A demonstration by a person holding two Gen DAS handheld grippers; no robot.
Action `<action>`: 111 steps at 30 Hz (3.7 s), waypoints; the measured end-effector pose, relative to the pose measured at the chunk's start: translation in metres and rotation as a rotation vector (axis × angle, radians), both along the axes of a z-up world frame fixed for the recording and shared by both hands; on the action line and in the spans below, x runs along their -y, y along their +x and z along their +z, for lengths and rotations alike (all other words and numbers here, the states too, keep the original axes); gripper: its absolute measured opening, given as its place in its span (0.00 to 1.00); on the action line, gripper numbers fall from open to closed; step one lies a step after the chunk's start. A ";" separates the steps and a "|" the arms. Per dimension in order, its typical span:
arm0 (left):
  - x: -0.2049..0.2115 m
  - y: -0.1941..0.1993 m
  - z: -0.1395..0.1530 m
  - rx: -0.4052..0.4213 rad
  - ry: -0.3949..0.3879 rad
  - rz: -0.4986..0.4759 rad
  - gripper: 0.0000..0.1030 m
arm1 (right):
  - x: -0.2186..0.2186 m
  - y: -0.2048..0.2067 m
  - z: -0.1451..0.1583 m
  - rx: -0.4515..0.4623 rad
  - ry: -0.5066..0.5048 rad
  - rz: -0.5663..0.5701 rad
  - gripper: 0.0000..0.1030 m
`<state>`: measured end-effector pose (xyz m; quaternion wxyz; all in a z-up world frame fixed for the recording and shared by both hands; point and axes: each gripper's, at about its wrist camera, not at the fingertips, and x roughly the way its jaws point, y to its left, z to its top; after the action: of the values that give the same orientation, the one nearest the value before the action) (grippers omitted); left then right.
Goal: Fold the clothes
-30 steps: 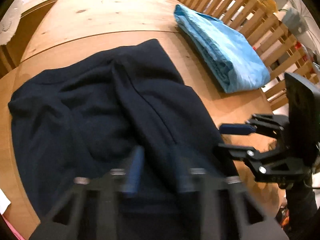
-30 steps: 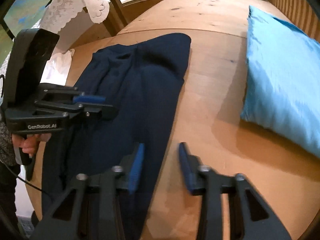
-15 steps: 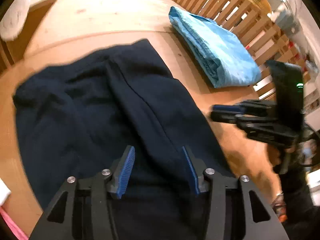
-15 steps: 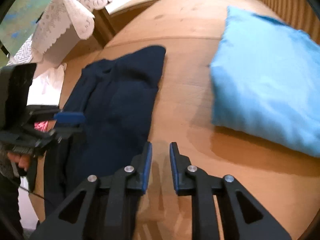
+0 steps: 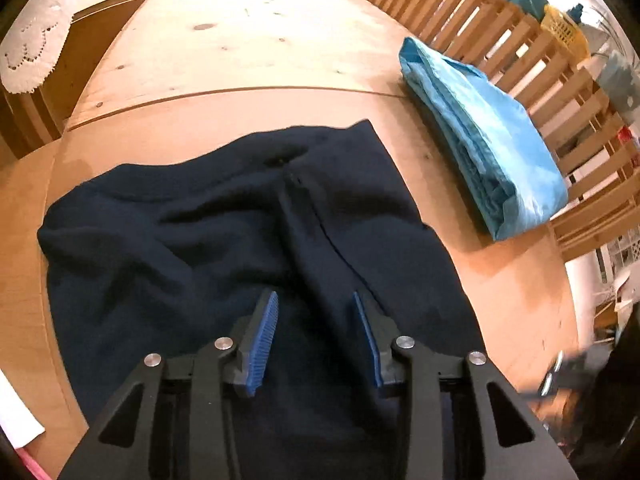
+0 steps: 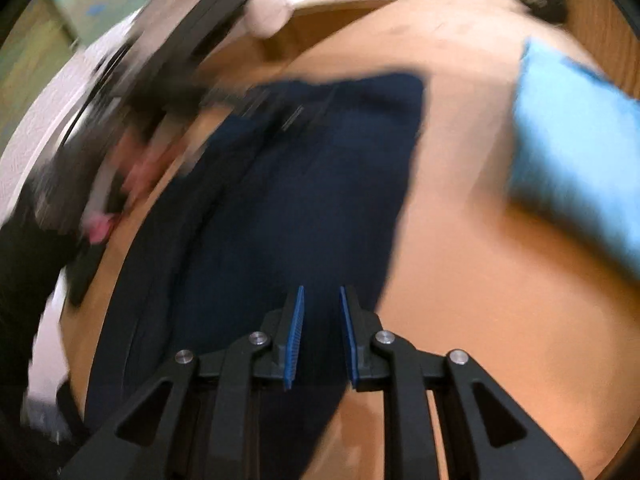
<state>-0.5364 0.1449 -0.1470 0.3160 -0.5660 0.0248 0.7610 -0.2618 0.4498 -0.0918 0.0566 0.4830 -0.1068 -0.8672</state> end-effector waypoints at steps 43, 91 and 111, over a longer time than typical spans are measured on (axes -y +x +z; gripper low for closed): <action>0.050 -0.033 0.064 -0.183 -0.013 0.022 0.42 | -0.029 -0.176 -0.023 0.009 -0.072 -0.016 0.26; 0.087 -0.010 0.034 -0.148 0.023 0.038 0.42 | -0.032 -0.151 0.005 -0.023 -0.014 -0.073 0.05; -0.005 0.153 0.017 -0.098 -0.016 -0.320 0.46 | 0.022 -0.051 -0.060 0.045 -0.012 0.002 0.05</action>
<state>-0.3831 0.1501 -0.1299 0.4268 -0.5197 0.1362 0.7275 -0.3128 0.4273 -0.1515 0.0579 0.5024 -0.1126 -0.8553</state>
